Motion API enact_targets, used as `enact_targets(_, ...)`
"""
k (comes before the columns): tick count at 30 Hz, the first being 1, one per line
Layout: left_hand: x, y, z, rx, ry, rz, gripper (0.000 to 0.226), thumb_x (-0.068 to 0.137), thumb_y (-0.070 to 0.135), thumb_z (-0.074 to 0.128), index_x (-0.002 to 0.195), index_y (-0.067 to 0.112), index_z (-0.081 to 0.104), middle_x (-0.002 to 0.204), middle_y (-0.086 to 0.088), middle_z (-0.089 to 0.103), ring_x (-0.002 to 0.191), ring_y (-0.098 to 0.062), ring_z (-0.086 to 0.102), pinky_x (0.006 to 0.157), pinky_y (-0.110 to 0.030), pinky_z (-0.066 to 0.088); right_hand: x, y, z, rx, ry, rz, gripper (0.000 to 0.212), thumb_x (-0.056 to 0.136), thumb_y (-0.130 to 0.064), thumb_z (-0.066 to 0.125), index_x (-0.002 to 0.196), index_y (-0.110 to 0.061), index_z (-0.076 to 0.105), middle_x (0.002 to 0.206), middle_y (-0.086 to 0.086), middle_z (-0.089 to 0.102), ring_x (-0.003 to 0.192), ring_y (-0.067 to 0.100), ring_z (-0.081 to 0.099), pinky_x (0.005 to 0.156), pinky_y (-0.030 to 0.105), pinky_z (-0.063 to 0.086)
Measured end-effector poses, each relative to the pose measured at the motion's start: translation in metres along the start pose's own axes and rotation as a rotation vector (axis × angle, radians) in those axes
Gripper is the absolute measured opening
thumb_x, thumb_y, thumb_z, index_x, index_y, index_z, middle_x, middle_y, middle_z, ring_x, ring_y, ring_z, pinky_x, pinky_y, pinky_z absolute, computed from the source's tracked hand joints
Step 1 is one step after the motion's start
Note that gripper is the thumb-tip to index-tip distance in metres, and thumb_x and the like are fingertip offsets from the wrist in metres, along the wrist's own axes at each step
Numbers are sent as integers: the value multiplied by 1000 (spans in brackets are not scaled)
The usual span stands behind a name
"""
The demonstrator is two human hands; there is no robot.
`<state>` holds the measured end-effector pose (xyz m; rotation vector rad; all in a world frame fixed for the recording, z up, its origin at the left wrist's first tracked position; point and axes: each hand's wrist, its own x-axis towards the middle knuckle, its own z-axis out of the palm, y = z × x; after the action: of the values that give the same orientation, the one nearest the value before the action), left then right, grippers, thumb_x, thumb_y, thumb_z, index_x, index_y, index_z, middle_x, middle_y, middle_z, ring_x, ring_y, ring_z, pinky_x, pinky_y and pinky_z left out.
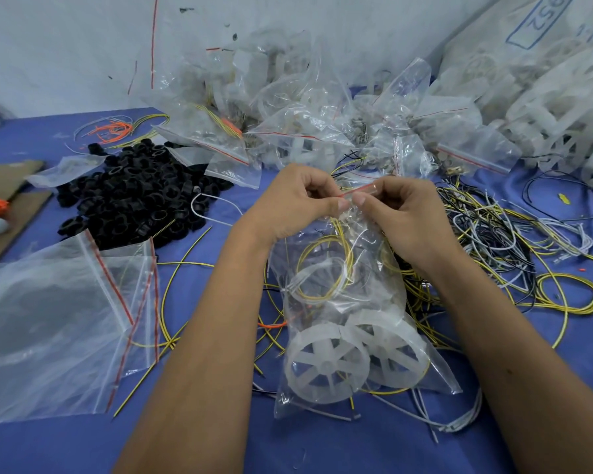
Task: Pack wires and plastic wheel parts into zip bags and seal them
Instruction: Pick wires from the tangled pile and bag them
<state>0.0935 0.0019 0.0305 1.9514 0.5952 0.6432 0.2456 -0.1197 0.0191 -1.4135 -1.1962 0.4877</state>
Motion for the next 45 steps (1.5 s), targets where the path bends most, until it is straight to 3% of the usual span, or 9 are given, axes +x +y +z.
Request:
enact_targets(5,-2,0,-1,-24,-4,-10,6,87,7,80,83,7,74,75,-7,70,76,-20,62,79,-38,51,0,3,-1,18,48,4,16,93,-17,73,77,-15,73,57,-2,60,51,5,47,49,19,38)
enact_targets(10,-4,1,-4,-15,-6,-19,8,87,2,78,83,7,74,75,-7,68,75,-19,61,78,-34,50,1,5,-1,35,44,21,16,93,-17,73,78,-10,73,62,5,60,55,11,47,51,24,37)
enact_targets(16,-4,6,-2,-7,13,-14,5,87,5,79,85,4,74,77,-13,67,76,-22,59,77,-38,48,0,3,1,82,-7,3,8,91,-10,74,87,-15,79,64,-9,70,58,-2,56,57,12,44)
enact_targets(19,-4,3,-4,-6,17,-17,7,85,8,82,86,4,75,81,-25,70,77,-24,60,78,-40,48,0,3,2,68,31,14,6,90,-11,74,87,-12,79,62,0,69,57,4,53,54,22,44)
enact_targets(22,-5,-1,-7,13,0,-12,6,85,4,81,84,6,76,79,-14,71,76,-20,62,78,-38,51,1,6,6,21,43,37,5,90,-13,75,87,-12,79,63,-2,70,55,7,53,53,32,45)
enact_targets(29,-3,-3,-8,67,-41,0,14,83,9,83,77,19,76,69,5,70,69,-7,61,69,-23,50,1,9,6,30,-16,39,6,86,-17,81,89,-21,82,82,-6,79,78,10,74,69,23,58)
enact_targets(34,-8,-3,-9,38,-12,-52,7,83,9,83,81,11,76,86,-28,72,79,-23,61,79,-39,49,2,9,10,41,16,49,4,84,-12,81,86,-16,82,74,-8,76,61,-3,63,58,11,45)
enact_targets(39,-12,-6,-14,3,-16,-102,12,85,2,80,80,11,74,73,-8,72,74,-14,64,73,-24,51,1,7,10,13,30,78,6,86,-10,78,85,-16,80,67,-13,73,57,-5,60,57,11,44)
enact_targets(45,-10,-3,-12,33,-27,-70,9,85,6,80,81,11,75,79,-13,72,78,-20,63,78,-32,51,-3,-1,9,18,-39,56,7,86,-14,79,90,-19,82,80,-10,78,70,-3,69,62,10,48)
